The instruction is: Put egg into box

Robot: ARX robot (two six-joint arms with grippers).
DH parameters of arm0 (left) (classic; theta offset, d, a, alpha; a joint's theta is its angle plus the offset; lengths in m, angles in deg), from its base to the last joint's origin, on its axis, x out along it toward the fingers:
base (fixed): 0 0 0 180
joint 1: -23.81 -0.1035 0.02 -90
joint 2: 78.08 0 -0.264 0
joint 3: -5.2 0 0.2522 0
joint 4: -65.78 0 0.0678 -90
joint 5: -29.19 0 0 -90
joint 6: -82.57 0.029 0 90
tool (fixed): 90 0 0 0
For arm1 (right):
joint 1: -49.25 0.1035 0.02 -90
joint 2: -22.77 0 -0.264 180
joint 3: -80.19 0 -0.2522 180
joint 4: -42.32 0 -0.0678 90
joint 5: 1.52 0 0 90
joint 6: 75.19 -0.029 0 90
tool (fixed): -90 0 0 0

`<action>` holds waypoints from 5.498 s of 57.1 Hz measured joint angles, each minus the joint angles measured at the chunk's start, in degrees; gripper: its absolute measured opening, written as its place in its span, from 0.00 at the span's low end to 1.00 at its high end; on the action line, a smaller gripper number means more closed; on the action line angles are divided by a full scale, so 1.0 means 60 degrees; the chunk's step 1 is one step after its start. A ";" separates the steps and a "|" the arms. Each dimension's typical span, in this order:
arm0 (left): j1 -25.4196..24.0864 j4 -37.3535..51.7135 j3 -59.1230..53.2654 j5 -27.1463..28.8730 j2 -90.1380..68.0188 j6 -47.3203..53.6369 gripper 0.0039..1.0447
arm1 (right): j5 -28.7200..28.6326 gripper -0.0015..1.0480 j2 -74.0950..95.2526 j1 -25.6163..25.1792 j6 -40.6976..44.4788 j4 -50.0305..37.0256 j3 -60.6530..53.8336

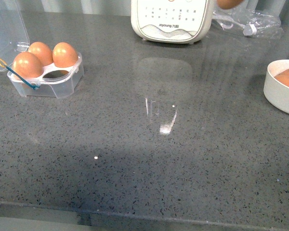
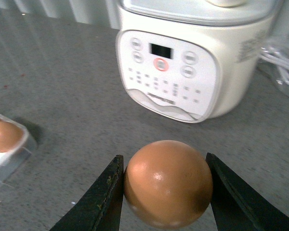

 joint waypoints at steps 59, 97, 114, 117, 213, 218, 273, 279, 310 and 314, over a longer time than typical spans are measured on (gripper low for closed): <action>0.0000 0.0000 0.0000 0.0000 0.0000 0.0000 0.94 | -0.0725 0.41 0.3603 0.3574 0.0331 0.0663 0.3399; 0.0000 0.0000 0.0000 0.0000 0.0000 0.0000 0.94 | -0.0900 0.41 0.4473 0.3847 -0.0004 0.0776 0.4149; 0.0000 0.0000 0.0000 0.0000 0.0000 0.0000 0.94 | -0.1111 0.79 0.4517 0.3876 -0.0146 0.0754 0.4167; 0.0000 0.0000 0.0000 0.0000 0.0000 0.0000 0.94 | -0.1115 0.91 0.4510 0.3872 -0.0157 0.0685 0.4146; 0.0000 0.0000 0.0000 0.0004 0.0000 0.0000 0.94 | 0.0608 0.03 -0.9439 -0.3967 0.0226 -0.1701 -0.8462; 0.0000 0.0000 0.0000 0.0000 0.0000 0.0000 0.94 | 0.0776 0.03 -0.9810 -0.3785 0.0189 -0.1519 -0.8641; 0.0000 0.0000 0.0000 0.0000 0.0000 0.0000 0.94 | 0.1909 0.03 -1.3213 -0.2623 0.0175 0.0896 -0.9471; 0.0000 0.0000 0.0000 0.0004 0.0000 0.0000 0.94 | 0.1912 0.03 -1.3449 -0.2623 0.0175 0.1118 -0.9471; 0.0000 0.0000 0.0000 0.0004 0.0004 0.0000 0.94 | 0.1909 0.11 -1.5191 -0.2623 0.0178 0.2932 -0.9464; 0.0000 0.0000 0.0000 0.0000 0.0007 0.0000 0.94 | 0.1909 0.24 -1.5191 -0.2623 0.0178 0.2932 -0.9464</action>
